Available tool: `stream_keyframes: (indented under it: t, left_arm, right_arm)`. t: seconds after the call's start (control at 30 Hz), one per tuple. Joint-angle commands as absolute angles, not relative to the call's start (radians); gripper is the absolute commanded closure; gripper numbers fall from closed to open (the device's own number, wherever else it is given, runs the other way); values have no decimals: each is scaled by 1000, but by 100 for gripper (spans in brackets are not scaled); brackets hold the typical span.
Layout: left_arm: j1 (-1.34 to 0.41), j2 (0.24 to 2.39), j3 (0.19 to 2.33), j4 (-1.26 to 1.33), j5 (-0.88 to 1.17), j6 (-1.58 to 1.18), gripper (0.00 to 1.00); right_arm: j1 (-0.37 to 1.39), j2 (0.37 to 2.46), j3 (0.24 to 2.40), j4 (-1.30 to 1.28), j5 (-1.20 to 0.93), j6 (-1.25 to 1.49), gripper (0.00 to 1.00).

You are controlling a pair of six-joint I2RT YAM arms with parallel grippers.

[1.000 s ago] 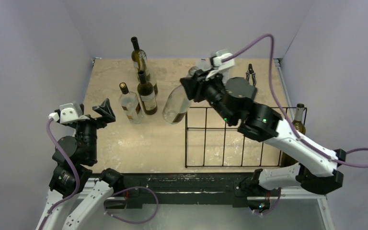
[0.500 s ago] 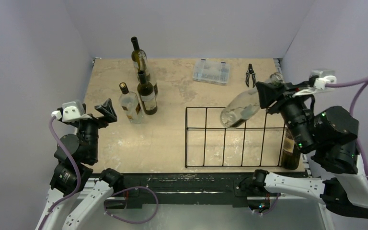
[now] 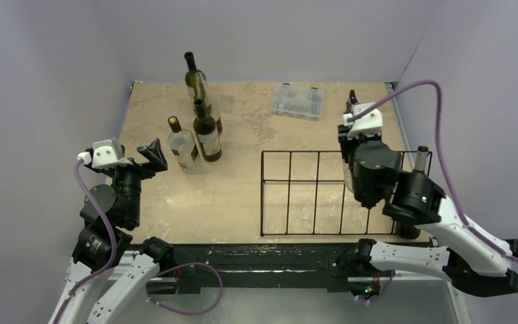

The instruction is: Put the wine bottle on the wine rack

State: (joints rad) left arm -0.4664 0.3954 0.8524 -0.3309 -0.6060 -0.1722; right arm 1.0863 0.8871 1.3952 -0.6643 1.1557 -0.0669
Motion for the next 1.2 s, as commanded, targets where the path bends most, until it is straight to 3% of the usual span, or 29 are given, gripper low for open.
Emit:
stream_keyframes:
  t: [0.0,0.23,0.53,0.9,1.17]
  left_arm:
    - [-469,412,884,-320,-601,-177,5]
    - [-469,423,887,-325,-592,-183,5]
    - [-469,423,886,-325,-592,-184,5]
    - [-469,428,891,-334,-583,-195,5]
    - [-470,429,891,-336,-583,-200,5]
  right_arm:
    - [1052,907,1376,-503,1294,-209,100]
    - [833,951,1366,-460,1192,-235,100]
    - [825,942,1489,-538,1222,-196,100]
    - [748,933,1429,-312,1324,-356,100]
    - [612,976,1408,-410,1230,-243,100]
